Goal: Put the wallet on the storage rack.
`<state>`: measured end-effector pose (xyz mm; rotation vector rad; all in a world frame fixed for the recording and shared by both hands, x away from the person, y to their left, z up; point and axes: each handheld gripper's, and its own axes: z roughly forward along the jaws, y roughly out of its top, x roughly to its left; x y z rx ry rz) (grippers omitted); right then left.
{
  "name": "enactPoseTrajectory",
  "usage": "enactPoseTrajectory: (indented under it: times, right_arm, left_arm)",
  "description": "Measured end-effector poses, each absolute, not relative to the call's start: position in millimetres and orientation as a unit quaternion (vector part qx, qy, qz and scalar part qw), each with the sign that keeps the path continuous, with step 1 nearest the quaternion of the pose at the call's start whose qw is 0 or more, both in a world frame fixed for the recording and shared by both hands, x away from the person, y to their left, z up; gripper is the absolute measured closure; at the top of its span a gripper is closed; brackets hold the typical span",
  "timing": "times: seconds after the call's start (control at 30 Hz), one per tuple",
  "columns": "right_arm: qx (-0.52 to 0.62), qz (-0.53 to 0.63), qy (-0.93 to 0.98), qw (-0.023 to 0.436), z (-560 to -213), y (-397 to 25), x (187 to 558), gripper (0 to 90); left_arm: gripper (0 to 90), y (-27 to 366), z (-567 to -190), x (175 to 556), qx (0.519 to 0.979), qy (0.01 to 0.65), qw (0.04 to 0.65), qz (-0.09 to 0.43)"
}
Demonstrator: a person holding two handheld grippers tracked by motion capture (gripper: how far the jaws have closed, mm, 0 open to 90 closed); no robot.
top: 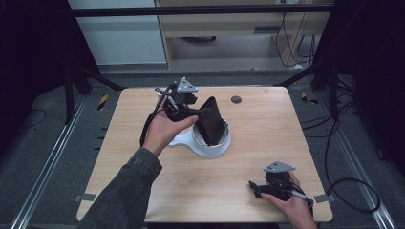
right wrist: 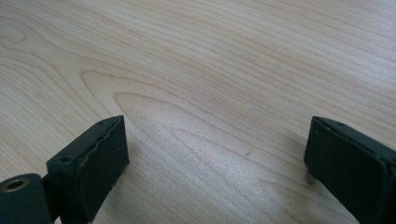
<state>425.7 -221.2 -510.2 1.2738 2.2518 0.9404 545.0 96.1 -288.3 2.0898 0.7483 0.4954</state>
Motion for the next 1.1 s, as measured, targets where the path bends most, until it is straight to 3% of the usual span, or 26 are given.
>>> enactPoseTrajectory:
  times: [0.47, 1.1]
  right_arm:
    - [0.452, 0.339, 0.802, 0.195, -511, -221, 426, 5.9]
    - [0.453, 0.345, 0.798, 0.199, -513, -221, 426, 4.8]
  left_arm:
    - [13.3, 95, -285, 526, 0.827, 0.283, 0.445, 0.194]
    - [6.6, 101, -311, 472, 0.831, 0.247, 0.464, 0.182]
